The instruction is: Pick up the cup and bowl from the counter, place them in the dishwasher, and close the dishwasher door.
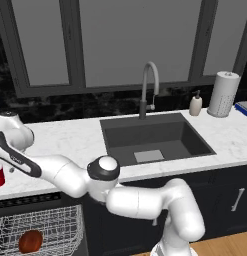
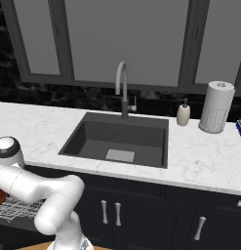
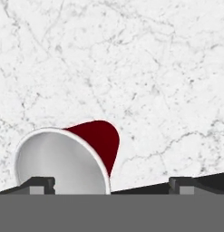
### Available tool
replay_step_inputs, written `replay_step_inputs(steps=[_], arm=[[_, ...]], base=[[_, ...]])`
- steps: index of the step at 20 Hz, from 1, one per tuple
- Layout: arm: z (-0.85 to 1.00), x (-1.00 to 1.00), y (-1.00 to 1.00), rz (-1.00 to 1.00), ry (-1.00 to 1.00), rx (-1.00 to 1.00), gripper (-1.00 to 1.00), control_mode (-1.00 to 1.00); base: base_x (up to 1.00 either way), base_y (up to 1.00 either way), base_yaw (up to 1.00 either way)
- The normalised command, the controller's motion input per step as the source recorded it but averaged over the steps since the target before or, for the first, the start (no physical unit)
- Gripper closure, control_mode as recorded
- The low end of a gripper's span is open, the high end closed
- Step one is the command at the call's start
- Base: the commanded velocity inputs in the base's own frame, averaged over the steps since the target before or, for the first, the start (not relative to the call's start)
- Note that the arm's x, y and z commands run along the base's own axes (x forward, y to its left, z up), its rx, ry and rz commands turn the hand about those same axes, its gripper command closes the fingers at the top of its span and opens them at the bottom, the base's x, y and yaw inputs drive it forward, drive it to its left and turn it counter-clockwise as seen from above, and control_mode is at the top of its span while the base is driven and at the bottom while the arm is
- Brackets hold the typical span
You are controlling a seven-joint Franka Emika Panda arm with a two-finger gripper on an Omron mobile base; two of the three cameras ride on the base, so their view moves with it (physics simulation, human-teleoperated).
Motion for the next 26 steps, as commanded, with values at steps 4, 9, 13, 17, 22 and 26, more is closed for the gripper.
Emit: replay_step_inputs(steps=[4,9,13,17,22,26], arm=[[-0.22,0.04,0.04,0.0,0.0,-0.06,-1.0,-1.0],[-0.13,0.08,0.06,0.0,0.0,-0.04,-1.0,-1.0],[0.0,0.19,0.26,0.0,0.0,-0.02,-1.0,-1.0],[-0.04,0.22,0.19,0.0,0.0,-0.03,-1.0,-1.0],[-0.18,0.04,0.03,0.0,0.01,-0.02,-1.0,-1.0],[0.0,0.0,0.0,0.0,0.02,0.0,-1.0,-1.0]], base=[[0.0,0.0,0.0],[0.0,0.0,0.0],[0.0,0.0,0.0],[0.0,0.0,0.0],[0.0,0.0,0.0],[0.0,0.0,0.0]])
